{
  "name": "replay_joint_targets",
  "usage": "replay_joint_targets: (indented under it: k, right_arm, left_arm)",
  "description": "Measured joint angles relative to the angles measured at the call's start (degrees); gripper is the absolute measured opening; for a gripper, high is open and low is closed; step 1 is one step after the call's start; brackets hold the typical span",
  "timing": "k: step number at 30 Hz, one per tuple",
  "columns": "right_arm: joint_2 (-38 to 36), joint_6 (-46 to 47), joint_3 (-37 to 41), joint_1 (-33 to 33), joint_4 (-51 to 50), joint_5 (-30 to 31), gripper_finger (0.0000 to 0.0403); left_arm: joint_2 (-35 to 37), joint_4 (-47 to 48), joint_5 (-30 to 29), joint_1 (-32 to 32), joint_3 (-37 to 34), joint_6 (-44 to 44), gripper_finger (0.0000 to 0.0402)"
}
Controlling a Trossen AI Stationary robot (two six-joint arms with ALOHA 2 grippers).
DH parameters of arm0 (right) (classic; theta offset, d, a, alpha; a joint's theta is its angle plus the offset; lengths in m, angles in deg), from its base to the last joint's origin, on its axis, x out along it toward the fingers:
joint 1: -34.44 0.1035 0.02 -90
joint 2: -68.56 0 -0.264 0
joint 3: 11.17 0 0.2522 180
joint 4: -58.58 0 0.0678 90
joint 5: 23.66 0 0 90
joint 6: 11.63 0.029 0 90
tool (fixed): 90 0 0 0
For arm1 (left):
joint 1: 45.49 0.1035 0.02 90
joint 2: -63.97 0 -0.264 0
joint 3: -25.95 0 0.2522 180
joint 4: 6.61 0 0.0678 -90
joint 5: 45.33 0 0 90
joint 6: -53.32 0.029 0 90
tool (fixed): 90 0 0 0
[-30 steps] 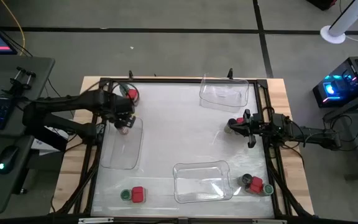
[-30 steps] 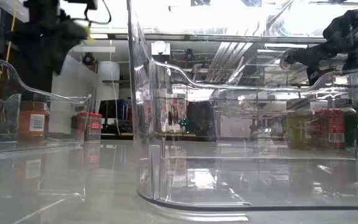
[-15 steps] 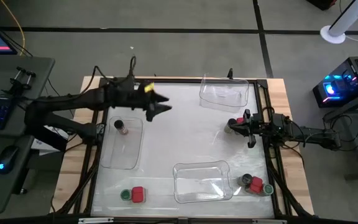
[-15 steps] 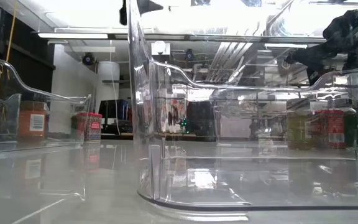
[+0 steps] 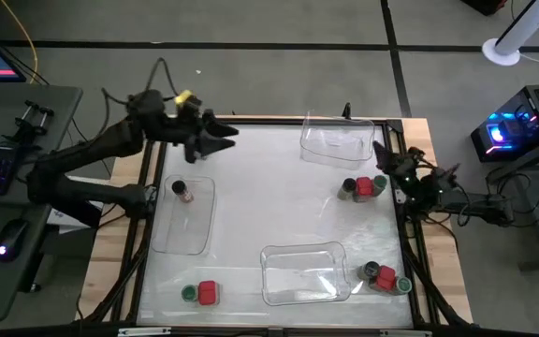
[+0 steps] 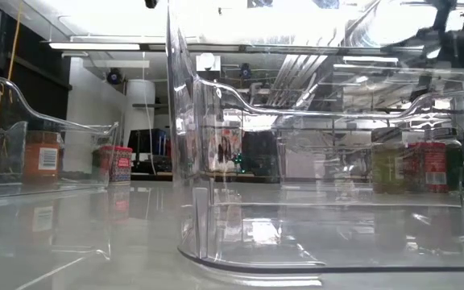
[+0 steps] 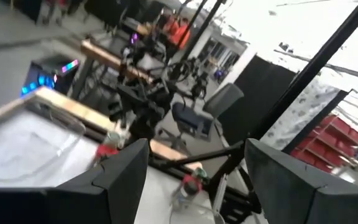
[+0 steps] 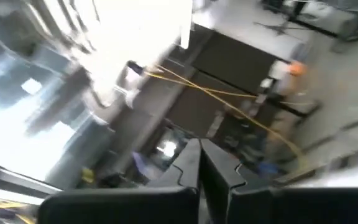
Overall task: Sort spices by type
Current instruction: Put the black seasoning bottle into the top right transparent bin
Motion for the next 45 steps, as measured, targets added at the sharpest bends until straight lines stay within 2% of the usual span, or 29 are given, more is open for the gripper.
replay_joint_targets:
  k: [4, 6, 10, 13, 18, 24, 28, 31, 34, 38, 45]
  right_arm:
    - [3.9, 0.1, -0.7, 0.0, 8.6, -8.2, 0.0001]
    - [8.0, -1.0, -4.0, 0.0, 11.6, -12.2, 0.0001]
    - [20.1, -7.3, -14.9, 0.0, 12.5, -19.0, 0.0001]
    - [30.5, -15.0, -24.8, 0.0, 9.1, -21.8, 0.0001]
    - [43.6, -27.3, -39.9, 0.0, -9.2, -19.9, 0.0001]
    - [54.9, -30.5, -55.5, 0.0, -35.1, -20.9, 0.0001]
    - [60.2, -33.0, -64.7, 0.0, -52.1, -21.0, 0.0001]
    - [62.9, -31.6, -70.1, 0.0, -63.5, -21.0, 0.0001]
    - [65.7, -23.8, -74.0, -1.2, -76.3, -21.3, 0.0005]
    - [68.4, -16.6, -74.6, -2.0, -91.6, -22.3, 0.0052]
    - [70.2, -6.6, -66.8, -4.1, -104.5, -28.2, 0.0226]
  left_arm:
    - [3.3, 1.0, -1.7, 1.4, 0.0, 2.5, 0.0255]
    - [4.5, 1.2, -2.1, 2.5, 0.0, 3.3, 0.0255]
    - [5.6, 1.1, -3.1, 5.0, 0.0, 3.8, 0.0255]
    - [5.5, 1.3, -3.0, 6.3, 0.0, 3.4, 0.0255]
    - [5.8, 4.7, -1.1, 6.5, 0.0, 2.3, 0.0255]
    - [6.7, 12.0, -1.1, 6.5, 0.0, 3.4, 0.0255]
    - [6.7, 13.3, -1.1, 6.4, 0.0, 4.2, 0.0255]
    - [6.7, 13.3, -1.1, 6.5, 0.0, 4.5, 0.0255]
    - [6.7, 13.5, -1.1, 6.5, 0.0, 5.6, 0.0255]
    - [6.7, 14.8, -1.1, 6.5, 0.0, 7.0, 0.0255]
    - [6.7, 16.0, -1.3, 6.5, 0.0, 8.7, 0.0255]
